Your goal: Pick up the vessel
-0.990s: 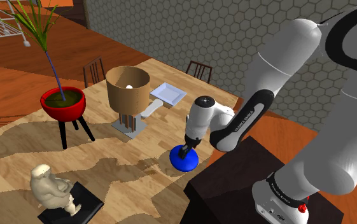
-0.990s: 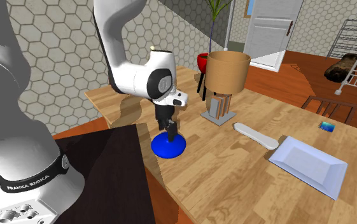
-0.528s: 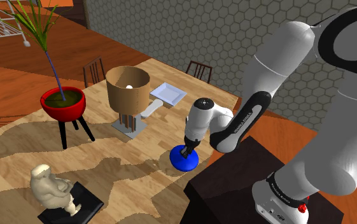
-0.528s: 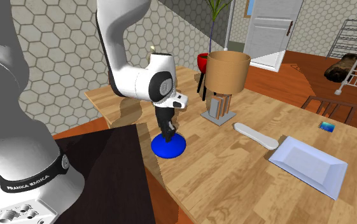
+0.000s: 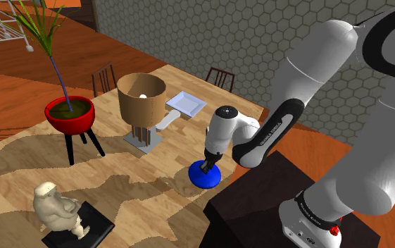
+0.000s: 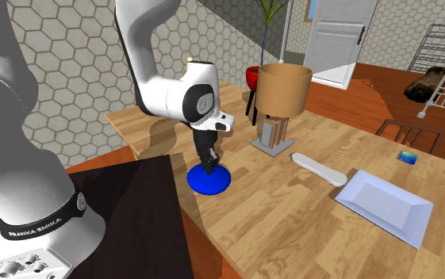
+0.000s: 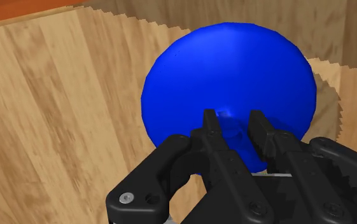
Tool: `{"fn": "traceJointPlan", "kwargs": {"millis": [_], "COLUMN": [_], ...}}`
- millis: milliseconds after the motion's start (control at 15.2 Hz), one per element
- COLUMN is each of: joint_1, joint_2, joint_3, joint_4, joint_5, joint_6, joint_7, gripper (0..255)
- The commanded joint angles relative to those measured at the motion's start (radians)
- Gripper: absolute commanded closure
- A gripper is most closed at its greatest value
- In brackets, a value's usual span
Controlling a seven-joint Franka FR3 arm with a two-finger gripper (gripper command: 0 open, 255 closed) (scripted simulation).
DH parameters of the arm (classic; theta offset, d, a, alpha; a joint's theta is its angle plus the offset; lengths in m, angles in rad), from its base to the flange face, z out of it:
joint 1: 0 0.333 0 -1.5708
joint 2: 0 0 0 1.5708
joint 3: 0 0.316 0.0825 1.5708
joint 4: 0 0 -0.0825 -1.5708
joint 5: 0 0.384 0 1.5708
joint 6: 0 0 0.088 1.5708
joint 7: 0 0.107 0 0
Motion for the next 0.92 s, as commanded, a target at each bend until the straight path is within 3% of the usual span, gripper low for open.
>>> {"fn": "traceJointPlan", "kwargs": {"millis": [0, 396, 726, 858], "joint_1": [-0.026, -0.089, -0.108, -0.106], "joint_2": [-0.033, -0.146, -0.242, -0.245], "joint_3": [0.033, 0.131, 0.178, 0.178], "joint_4": [-0.01, -0.038, -0.05, -0.05], "joint_5": [0.04, 0.194, 0.326, 0.33], "joint_6": [-0.021, -0.097, -0.168, -0.17], "joint_7": [-0.032, -0.149, -0.247, -0.25], "gripper": [255, 255, 255, 255]}}
